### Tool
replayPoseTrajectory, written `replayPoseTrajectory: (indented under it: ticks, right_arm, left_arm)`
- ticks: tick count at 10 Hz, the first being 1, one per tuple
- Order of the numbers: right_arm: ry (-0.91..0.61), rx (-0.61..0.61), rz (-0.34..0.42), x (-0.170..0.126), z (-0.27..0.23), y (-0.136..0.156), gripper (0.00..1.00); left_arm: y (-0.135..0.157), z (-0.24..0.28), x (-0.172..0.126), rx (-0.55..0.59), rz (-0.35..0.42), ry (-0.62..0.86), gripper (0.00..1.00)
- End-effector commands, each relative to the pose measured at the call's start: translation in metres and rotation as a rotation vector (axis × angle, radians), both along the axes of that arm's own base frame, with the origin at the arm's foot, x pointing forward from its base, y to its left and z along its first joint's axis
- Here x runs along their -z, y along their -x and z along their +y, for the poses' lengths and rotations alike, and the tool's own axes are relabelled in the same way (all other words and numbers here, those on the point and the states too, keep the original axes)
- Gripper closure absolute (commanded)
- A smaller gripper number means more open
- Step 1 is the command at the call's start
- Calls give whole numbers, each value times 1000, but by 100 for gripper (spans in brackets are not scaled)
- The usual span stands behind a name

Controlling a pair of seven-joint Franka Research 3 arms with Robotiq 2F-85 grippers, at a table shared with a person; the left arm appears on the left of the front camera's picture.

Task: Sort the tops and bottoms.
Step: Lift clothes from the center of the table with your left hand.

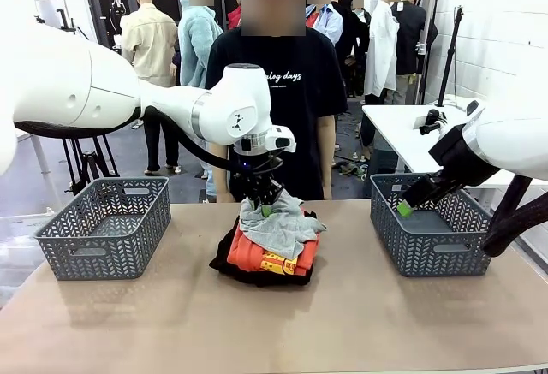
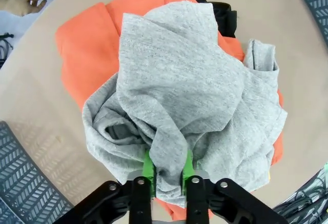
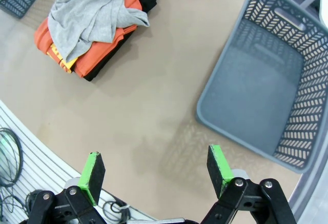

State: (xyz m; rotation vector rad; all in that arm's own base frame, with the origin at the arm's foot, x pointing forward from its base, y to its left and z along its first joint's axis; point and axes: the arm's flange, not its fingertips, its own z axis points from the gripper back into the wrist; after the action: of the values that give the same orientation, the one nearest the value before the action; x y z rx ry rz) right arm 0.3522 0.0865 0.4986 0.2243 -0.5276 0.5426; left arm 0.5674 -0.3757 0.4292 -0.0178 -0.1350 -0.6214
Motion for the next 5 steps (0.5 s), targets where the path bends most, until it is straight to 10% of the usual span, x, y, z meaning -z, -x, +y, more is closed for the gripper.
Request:
replayPoseTrajectory:
  ticks: [1, 5]
  right_arm:
    - [-17, -8, 10, 4, -1, 2, 0]
    - [-17, -8, 10, 4, -1, 2, 0]
  left_arm:
    - [8, 4, 0, 0, -10, 55, 100]
    - [0, -1, -2, -2, -6, 12, 100]
